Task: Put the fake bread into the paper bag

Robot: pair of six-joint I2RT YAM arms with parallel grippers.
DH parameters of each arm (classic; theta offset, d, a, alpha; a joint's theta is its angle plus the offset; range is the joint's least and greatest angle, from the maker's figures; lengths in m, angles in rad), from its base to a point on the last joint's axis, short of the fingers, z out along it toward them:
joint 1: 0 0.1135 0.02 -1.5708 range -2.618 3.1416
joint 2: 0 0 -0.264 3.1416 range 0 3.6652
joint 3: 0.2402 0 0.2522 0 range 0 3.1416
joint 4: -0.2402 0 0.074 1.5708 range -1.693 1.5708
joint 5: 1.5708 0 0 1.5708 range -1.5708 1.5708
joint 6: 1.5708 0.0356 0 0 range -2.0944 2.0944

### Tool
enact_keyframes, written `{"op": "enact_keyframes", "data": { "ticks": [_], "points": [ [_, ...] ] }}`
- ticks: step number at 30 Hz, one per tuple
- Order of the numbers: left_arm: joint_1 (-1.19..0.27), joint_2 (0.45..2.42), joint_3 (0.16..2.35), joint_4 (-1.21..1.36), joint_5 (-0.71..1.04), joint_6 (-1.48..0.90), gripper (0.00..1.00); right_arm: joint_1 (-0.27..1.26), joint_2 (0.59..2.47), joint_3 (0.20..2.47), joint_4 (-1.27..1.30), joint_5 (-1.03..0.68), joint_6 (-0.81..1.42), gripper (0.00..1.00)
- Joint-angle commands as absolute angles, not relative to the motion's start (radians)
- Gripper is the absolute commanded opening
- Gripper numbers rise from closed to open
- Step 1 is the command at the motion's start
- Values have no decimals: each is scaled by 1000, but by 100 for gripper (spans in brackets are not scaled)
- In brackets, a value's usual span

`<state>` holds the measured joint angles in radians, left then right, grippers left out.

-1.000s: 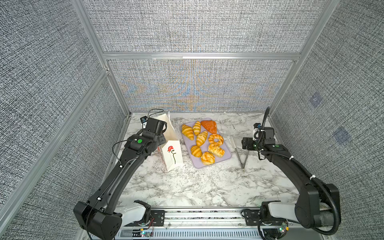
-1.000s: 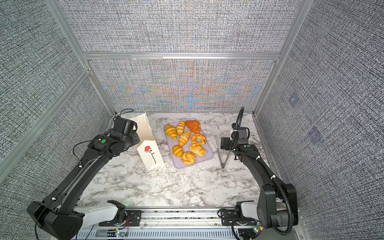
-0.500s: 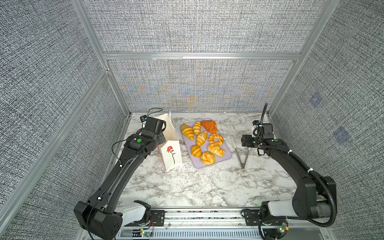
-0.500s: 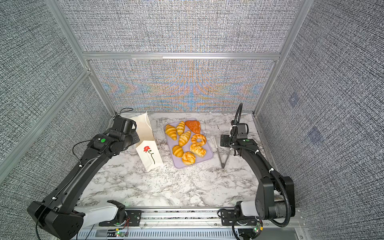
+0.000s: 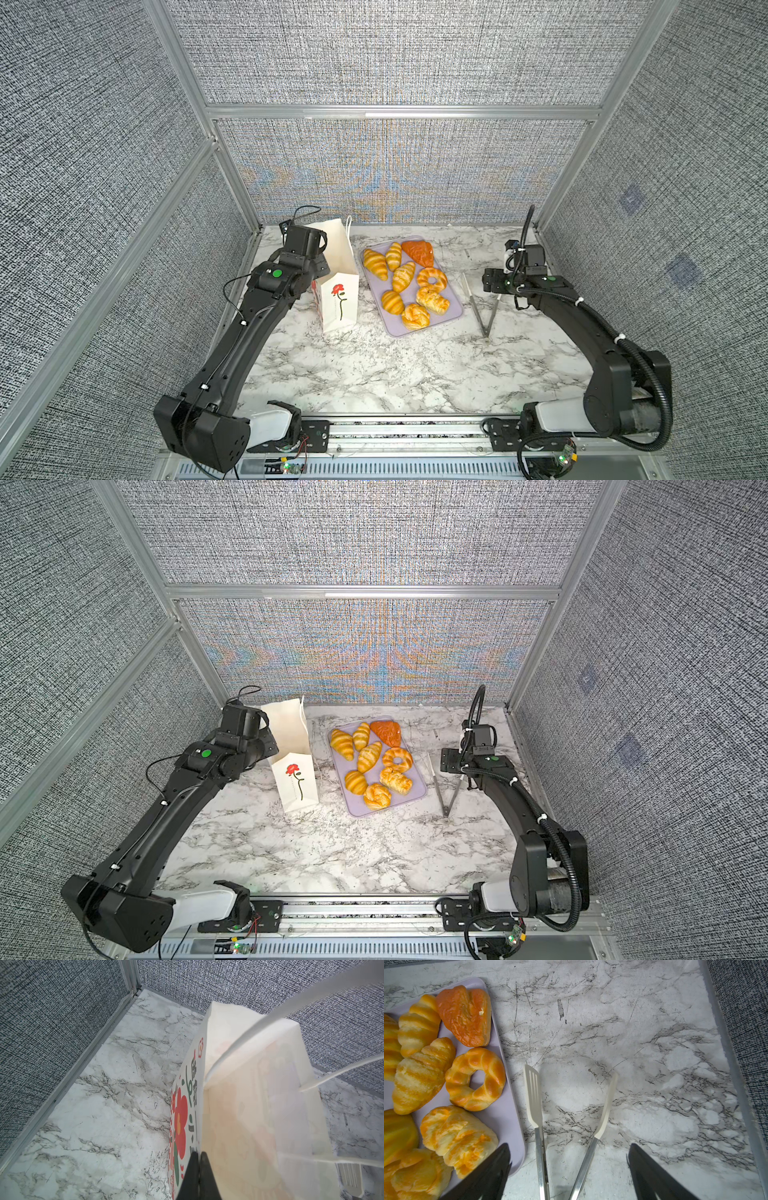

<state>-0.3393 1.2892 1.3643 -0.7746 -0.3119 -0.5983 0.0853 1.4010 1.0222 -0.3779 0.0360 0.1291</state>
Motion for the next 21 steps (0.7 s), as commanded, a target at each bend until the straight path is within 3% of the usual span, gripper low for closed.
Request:
{"op": "enact_keyframes", "data": {
  "ticks": [1, 12, 21],
  "points": [
    [-309, 1322, 1393, -707, -282, -515, 0, 86, 1402, 1034, -404, 43, 143, 90],
    [-199, 1422, 1415, -551, -88, -339, 0, 84, 1410, 1041, -471, 81, 213, 88],
    [-130, 1472, 1454, -531, -50, -223, 0, 85, 1420, 1039, -512, 84, 278, 84]
  ]
}}
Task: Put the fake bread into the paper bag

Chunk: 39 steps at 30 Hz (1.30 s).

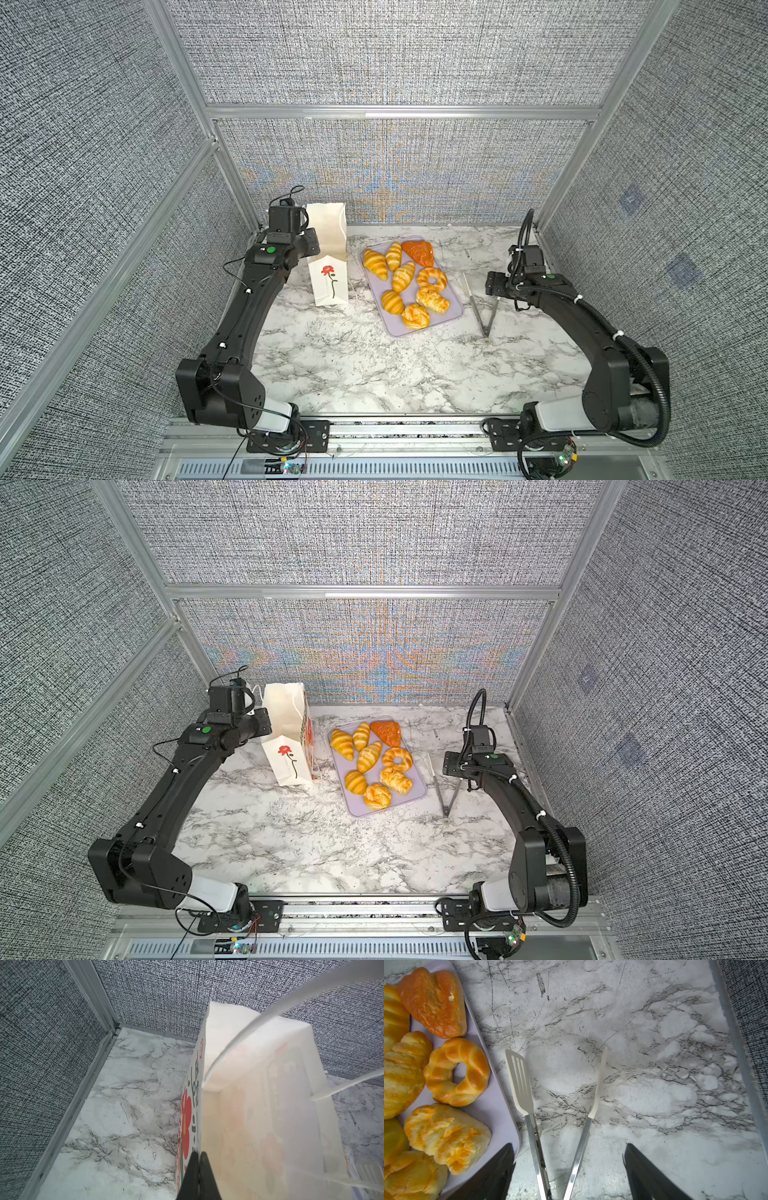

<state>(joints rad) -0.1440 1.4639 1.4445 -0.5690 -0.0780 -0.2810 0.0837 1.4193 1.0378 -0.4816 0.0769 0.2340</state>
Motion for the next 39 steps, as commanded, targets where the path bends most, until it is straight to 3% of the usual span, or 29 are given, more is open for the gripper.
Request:
{"op": "enact_keyframes", "data": {
  "ticks": [1, 5, 11, 16, 19, 23, 30, 35, 39],
  "points": [
    [-123, 1475, 1456, -528, -37, -221, 0, 86, 1420, 1038, -513, 80, 285, 84],
    [-105, 1502, 1462, -529, 3, -216, 0, 86, 1426, 1037, -514, 35, 297, 81],
    [-83, 1527, 1457, -518, 37, -220, 0, 118, 1486, 1073, -544, -18, 288, 64],
    [-80, 1519, 1450, -527, 23, -215, 3, 208, 1529, 1116, -567, 26, 234, 61],
    [-78, 1504, 1438, -526, 23, -212, 13, 241, 1562, 1137, -579, 35, 216, 58],
    [-79, 1478, 1412, -519, -2, -227, 36, 276, 1606, 1172, -617, 69, 184, 50],
    [-78, 1406, 1373, -517, -53, -247, 73, 281, 1581, 1152, -608, 140, 211, 49],
    [-80, 1320, 1319, -480, -75, -268, 89, 279, 1537, 1107, -582, 188, 254, 49],
    [-81, 1249, 1279, -453, -64, -287, 94, 256, 1527, 1082, -596, 214, 287, 49]
  ]
}}
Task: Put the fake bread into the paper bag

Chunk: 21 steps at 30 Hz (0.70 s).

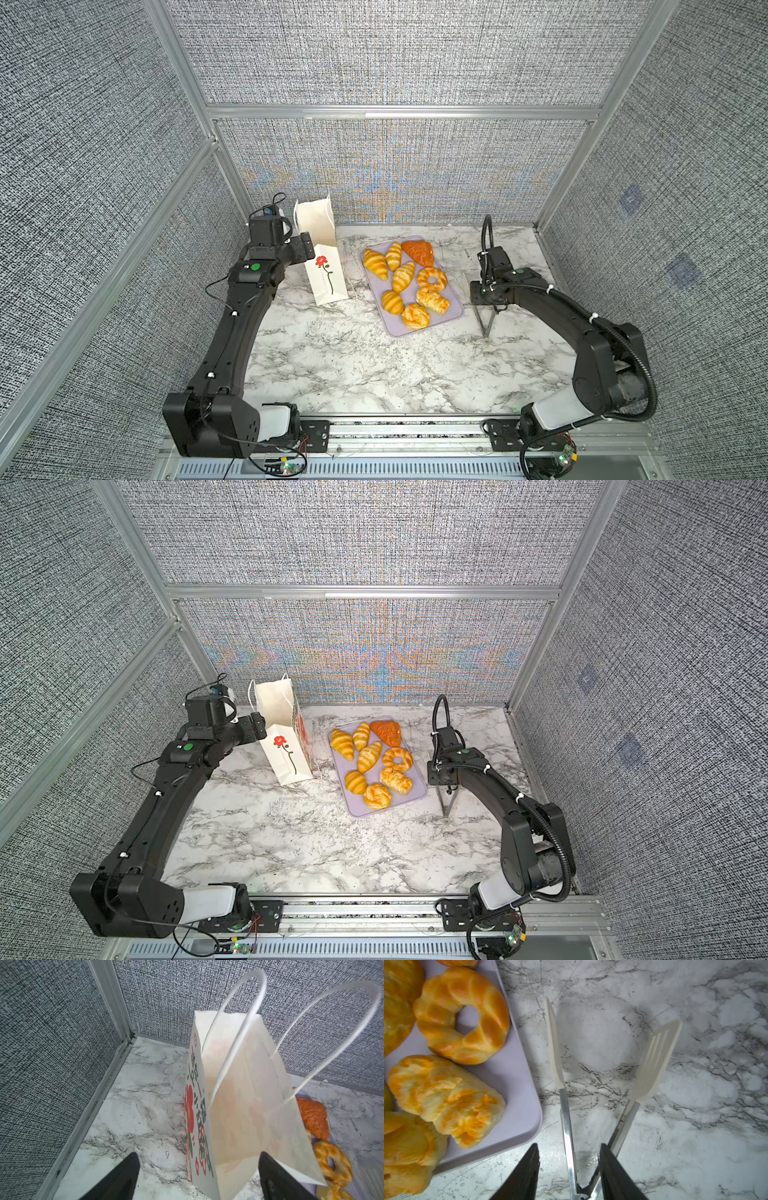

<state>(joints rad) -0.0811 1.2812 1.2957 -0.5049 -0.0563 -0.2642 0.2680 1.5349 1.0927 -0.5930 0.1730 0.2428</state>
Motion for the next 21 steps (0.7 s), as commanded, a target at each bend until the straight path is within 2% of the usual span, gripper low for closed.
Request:
{"op": "enact_keyframes", "data": {
  "ticks": [1, 5, 9, 21],
  "points": [
    [-84, 1227, 1264, -445, -72, -305, 97, 244, 1525, 1075, -600, 216, 300, 49],
    [-122, 1133, 1215, -419, -153, -348, 99, 181, 1498, 1038, -603, 197, 333, 47],
    [-228, 1091, 1217, -427, -256, -359, 99, 144, 1488, 1012, -606, 187, 334, 47],
    [-661, 1214, 1283, -360, -516, -379, 99, 101, 1557, 980, -606, 117, 379, 42]
  ]
}}
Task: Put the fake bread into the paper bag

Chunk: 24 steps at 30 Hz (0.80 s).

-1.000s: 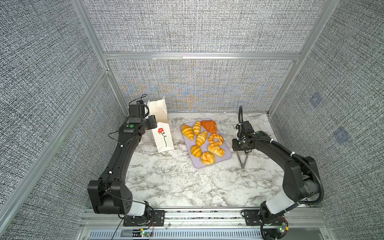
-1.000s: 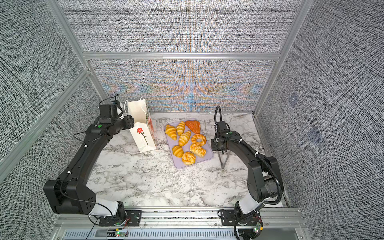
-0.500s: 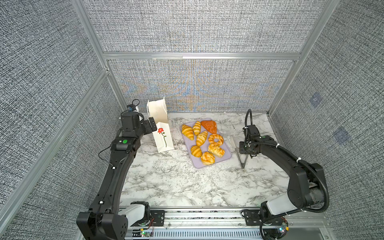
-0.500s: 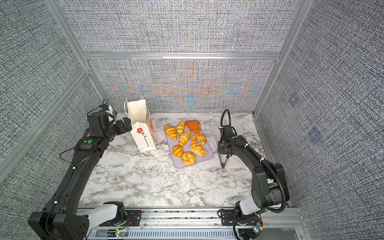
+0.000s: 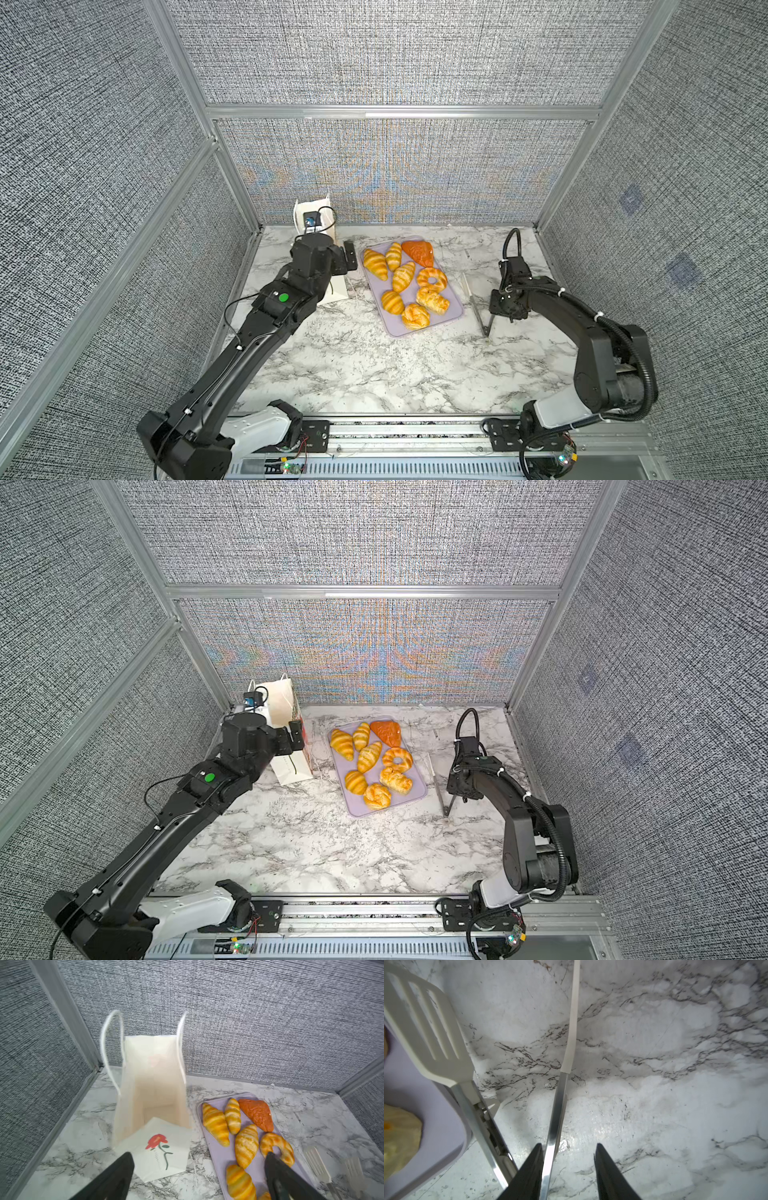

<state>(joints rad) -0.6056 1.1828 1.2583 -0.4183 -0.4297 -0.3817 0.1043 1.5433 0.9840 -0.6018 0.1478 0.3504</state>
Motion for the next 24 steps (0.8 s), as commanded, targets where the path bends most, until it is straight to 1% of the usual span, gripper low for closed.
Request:
{"op": "enact_keyframes", "data": {
  "ticks": [1, 4, 7, 10, 16, 21, 24],
  "points": [
    [-690, 1239, 1299, -351, -528, -362, 99, 99, 1566, 981, -601, 106, 380, 42],
    [-753, 1302, 1328, -308, -529, -338, 99, 98, 1598, 990, -586, 81, 388, 41],
    [-784, 1339, 1317, -236, -490, -346, 99, 98, 1621, 991, -575, 77, 390, 38],
    [-806, 1363, 1298, -159, -454, -344, 99, 93, 1647, 990, -570, 68, 383, 27],
    [-813, 1407, 1321, -108, -417, -289, 99, 77, 1643, 1003, -563, 30, 323, 0],
    [-809, 1443, 1352, -73, -362, -260, 99, 53, 1581, 1050, -562, -30, 288, 0],
    [-790, 1479, 1379, -58, -271, -265, 99, 45, 1557, 1100, -571, -87, 273, 0]
  ]
}}
